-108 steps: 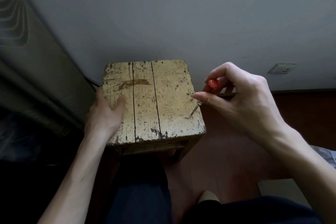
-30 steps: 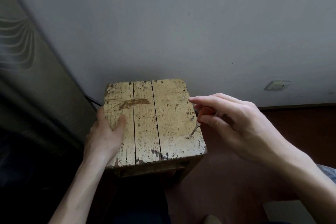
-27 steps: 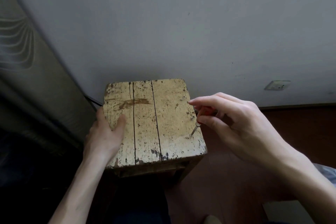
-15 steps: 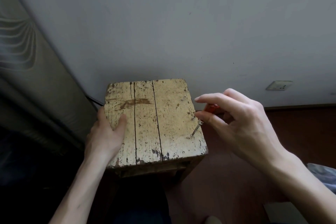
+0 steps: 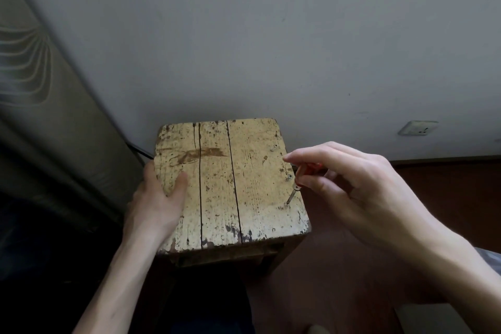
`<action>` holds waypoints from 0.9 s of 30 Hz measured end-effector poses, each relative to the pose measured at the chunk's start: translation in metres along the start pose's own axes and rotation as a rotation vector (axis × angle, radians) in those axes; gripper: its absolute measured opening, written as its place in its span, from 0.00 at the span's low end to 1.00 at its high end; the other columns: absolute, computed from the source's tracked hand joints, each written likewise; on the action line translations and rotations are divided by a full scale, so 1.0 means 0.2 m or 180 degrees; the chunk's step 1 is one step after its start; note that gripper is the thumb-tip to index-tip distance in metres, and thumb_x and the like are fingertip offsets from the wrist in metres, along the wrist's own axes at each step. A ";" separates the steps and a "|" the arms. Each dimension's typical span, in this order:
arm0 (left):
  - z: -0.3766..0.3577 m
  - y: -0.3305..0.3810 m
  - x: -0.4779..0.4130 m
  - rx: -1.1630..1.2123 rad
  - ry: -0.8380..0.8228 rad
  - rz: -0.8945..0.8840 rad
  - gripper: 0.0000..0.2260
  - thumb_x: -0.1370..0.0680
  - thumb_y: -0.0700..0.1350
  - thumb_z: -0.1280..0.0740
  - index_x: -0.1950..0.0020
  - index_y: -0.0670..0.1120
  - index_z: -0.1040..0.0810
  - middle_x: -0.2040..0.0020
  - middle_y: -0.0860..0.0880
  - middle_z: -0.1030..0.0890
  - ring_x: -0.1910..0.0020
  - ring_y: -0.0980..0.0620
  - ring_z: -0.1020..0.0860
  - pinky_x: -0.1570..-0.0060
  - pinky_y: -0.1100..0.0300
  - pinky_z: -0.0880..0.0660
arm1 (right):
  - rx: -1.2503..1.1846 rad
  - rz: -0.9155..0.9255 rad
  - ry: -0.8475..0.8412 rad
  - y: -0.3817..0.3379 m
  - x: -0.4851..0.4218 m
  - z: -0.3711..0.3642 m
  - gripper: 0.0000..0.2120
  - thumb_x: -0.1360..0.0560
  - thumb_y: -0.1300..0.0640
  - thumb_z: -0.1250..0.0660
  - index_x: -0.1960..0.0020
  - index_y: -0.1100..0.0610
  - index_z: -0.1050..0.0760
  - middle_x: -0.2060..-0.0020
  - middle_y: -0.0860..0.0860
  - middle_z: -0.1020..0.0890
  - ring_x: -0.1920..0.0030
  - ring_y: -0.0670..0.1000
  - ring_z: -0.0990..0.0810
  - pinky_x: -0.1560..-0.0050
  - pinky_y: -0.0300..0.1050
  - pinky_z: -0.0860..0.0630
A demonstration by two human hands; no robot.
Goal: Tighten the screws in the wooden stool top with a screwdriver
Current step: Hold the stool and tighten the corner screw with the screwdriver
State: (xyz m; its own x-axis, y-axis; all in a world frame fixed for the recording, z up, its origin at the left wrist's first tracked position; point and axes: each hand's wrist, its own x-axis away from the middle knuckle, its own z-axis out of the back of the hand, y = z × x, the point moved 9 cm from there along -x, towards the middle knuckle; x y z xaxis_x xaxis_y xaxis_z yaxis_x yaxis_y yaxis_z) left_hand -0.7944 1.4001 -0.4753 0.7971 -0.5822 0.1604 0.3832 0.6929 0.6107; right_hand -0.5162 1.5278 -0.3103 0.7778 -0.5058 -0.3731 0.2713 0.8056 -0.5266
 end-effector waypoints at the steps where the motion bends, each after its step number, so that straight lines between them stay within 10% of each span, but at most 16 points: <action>1: 0.00 0.00 0.00 0.0003 -0.0003 0.0005 0.39 0.22 0.72 0.47 0.17 0.53 0.51 0.22 0.42 0.32 0.29 0.35 0.28 0.31 0.39 0.30 | 0.0033 -0.0019 0.0075 0.00 0.00 0.00 0.13 0.22 0.59 0.27 0.39 0.48 0.18 0.49 0.41 0.17 0.54 0.38 0.20 0.52 0.30 0.26; 12: 0.00 -0.01 0.00 0.0026 0.0017 -0.0014 0.39 0.22 0.72 0.46 0.18 0.52 0.50 0.24 0.42 0.30 0.30 0.36 0.27 0.32 0.40 0.29 | 0.0356 -0.0285 0.0717 0.01 0.02 0.04 0.13 0.25 0.46 0.25 0.43 0.50 0.17 0.58 0.45 0.19 0.62 0.44 0.21 0.59 0.42 0.21; 20: 0.00 -0.02 -0.01 0.0039 -0.0005 -0.0022 0.39 0.22 0.72 0.47 0.18 0.53 0.51 0.23 0.42 0.31 0.29 0.36 0.28 0.31 0.39 0.30 | 0.0014 -0.0027 -0.0041 -0.01 0.02 -0.01 0.23 0.19 0.59 0.32 0.25 0.50 0.27 0.28 0.39 0.26 0.40 0.32 0.24 0.39 0.29 0.30; 27: -0.01 -0.02 -0.01 0.0079 0.0007 -0.0058 0.38 0.22 0.72 0.46 0.18 0.53 0.49 0.24 0.44 0.29 0.31 0.36 0.26 0.32 0.38 0.29 | -0.0113 0.0123 -0.0111 -0.03 0.01 -0.03 0.20 0.20 0.62 0.30 0.30 0.48 0.23 0.43 0.42 0.18 0.53 0.41 0.18 0.52 0.34 0.24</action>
State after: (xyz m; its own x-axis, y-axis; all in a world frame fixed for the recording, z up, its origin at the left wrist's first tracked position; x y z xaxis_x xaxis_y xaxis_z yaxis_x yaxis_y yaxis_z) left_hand -0.7968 1.3994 -0.4784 0.7911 -0.5937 0.1475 0.3859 0.6715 0.6326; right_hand -0.5195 1.5205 -0.3121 0.8068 -0.4630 -0.3670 0.2209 0.8125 -0.5395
